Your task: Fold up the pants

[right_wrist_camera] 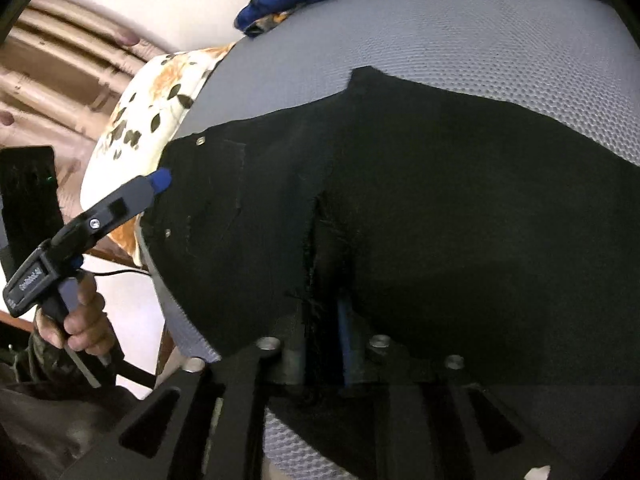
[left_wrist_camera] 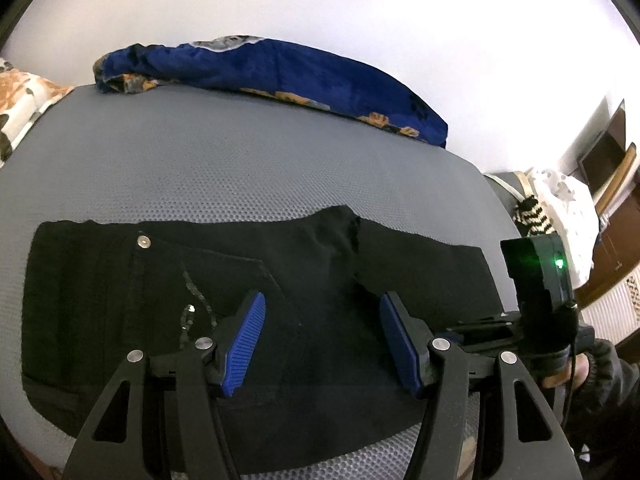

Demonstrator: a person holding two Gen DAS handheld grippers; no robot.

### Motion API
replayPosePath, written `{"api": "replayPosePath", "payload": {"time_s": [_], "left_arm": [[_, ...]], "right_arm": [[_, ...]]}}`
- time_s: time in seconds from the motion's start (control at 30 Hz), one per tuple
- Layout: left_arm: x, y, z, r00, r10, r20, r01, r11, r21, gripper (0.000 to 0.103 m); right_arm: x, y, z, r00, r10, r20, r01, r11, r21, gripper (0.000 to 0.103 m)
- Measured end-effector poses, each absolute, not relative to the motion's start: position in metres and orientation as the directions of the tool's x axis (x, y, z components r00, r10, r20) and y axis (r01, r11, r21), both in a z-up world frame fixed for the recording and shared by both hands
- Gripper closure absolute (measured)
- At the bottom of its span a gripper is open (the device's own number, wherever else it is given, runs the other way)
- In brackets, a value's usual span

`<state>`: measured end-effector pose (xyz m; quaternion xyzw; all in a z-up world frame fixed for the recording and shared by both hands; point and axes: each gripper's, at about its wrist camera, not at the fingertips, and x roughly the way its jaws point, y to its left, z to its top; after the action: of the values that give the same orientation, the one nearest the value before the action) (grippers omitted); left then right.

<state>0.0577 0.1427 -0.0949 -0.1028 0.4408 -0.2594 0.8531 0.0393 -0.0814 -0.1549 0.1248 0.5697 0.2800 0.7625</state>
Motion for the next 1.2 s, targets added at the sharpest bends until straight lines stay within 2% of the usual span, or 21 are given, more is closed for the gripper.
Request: {"api": "replayPosePath", "payload": {"time_s": [0.03, 0.2, 0.37, 0.53, 0.67, 0.77, 1.07, 1.13, 1.17, 1.2], "left_arm": [[0.058, 0.141, -0.095, 0.471, -0.536, -0.7, 0.351, 0.842, -0.409, 0.042], [0.057, 0.137, -0.098, 0.42, -0.58, -0.698, 0.353, 0.813, -0.463, 0.042], [0.055, 0.122, -0.109, 0.306, -0.645, -0.701, 0.344, 0.761, -0.55, 0.042], [0.058, 0.103, -0.135, 0.16, -0.654, -0.74, 0.276, 0.749, -0.602, 0.042], [0.06, 0.098, -0.156, 0.058, -0.671, -0.739, 0.175, 0.736, -0.654, 0.044], [0.059, 0.097, -0.164, 0.02, -0.671, -0.741, 0.137, 0.736, -0.663, 0.048], [0.06, 0.084, -0.179, -0.061, -0.753, -0.655, 0.04, 0.654, -0.756, 0.051], [0.058, 0.078, -0.179, -0.062, -0.765, -0.641, 0.044, 0.64, -0.767, 0.061], [0.057, 0.075, -0.181, -0.069, -0.764, -0.641, 0.047, 0.64, -0.767, 0.083], [0.056, 0.072, -0.185, -0.09, -0.764, -0.639, 0.046, 0.637, -0.769, 0.093]], "right_arm": [[0.036, -0.079, -0.152, 0.191, 0.572, -0.798, -0.295, 0.808, 0.509, 0.07], [0.018, -0.082, -0.136, 0.178, 0.589, -0.788, -0.323, 0.792, 0.519, 0.067], [-0.002, -0.115, -0.121, 0.25, 0.575, -0.779, -0.295, 0.812, 0.504, 0.054], [-0.014, -0.157, -0.12, 0.334, 0.559, -0.759, -0.193, 0.829, 0.526, 0.054], [-0.018, -0.177, -0.129, 0.366, 0.558, -0.745, -0.121, 0.822, 0.556, 0.054], [-0.018, -0.182, -0.134, 0.376, 0.555, -0.742, -0.089, 0.819, 0.567, 0.054], [-0.015, -0.186, -0.137, 0.406, 0.552, -0.729, -0.059, 0.812, 0.581, 0.054], [-0.015, -0.187, -0.138, 0.41, 0.546, -0.731, -0.047, 0.813, 0.581, 0.054], [-0.015, -0.188, -0.139, 0.411, 0.542, -0.733, -0.041, 0.814, 0.58, 0.054], [-0.016, -0.189, -0.139, 0.412, 0.539, -0.734, -0.033, 0.814, 0.579, 0.054]]}}
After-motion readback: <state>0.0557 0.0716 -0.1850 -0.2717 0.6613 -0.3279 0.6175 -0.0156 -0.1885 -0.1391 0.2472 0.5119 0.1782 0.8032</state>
